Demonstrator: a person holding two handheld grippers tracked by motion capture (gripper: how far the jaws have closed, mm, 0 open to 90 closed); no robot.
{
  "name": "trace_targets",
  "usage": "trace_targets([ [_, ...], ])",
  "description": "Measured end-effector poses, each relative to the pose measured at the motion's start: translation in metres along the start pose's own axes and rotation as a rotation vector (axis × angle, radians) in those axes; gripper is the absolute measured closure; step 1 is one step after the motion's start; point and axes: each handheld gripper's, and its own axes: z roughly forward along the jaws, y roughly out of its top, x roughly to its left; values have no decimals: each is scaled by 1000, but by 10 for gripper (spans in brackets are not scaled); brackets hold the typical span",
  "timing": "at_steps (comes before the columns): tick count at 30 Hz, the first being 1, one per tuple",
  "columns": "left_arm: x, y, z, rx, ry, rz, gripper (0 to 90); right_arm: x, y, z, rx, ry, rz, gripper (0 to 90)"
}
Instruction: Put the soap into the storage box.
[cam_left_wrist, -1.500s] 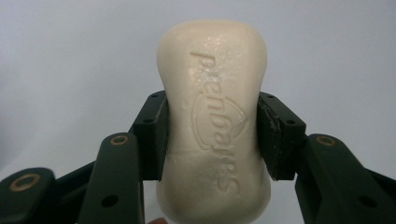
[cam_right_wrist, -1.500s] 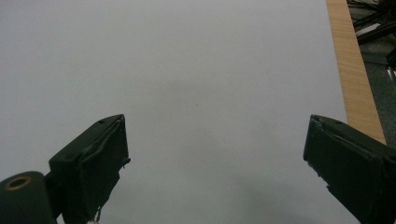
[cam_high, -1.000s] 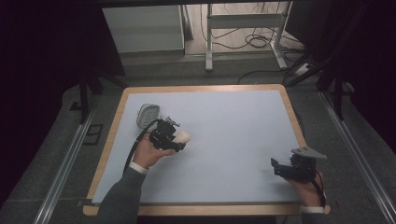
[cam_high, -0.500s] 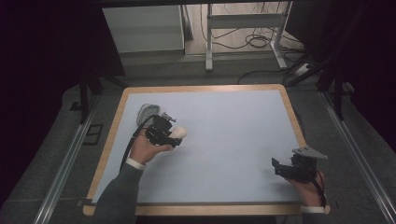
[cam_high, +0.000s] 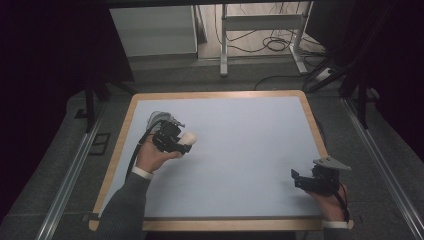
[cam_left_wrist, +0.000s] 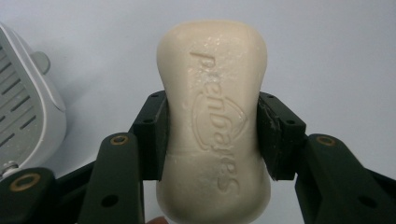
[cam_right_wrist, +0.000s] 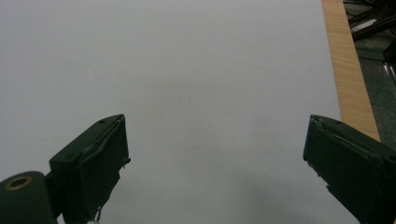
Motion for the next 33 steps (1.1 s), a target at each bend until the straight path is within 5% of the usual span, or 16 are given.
trace_targets([
  [15, 10, 9, -7, 0, 30, 3, 497, 0, 0, 0, 3, -2, -2, 64],
  [33, 36, 18, -13, -10, 75, -45, 497, 0, -1, 1, 7, -6, 1, 64],
])
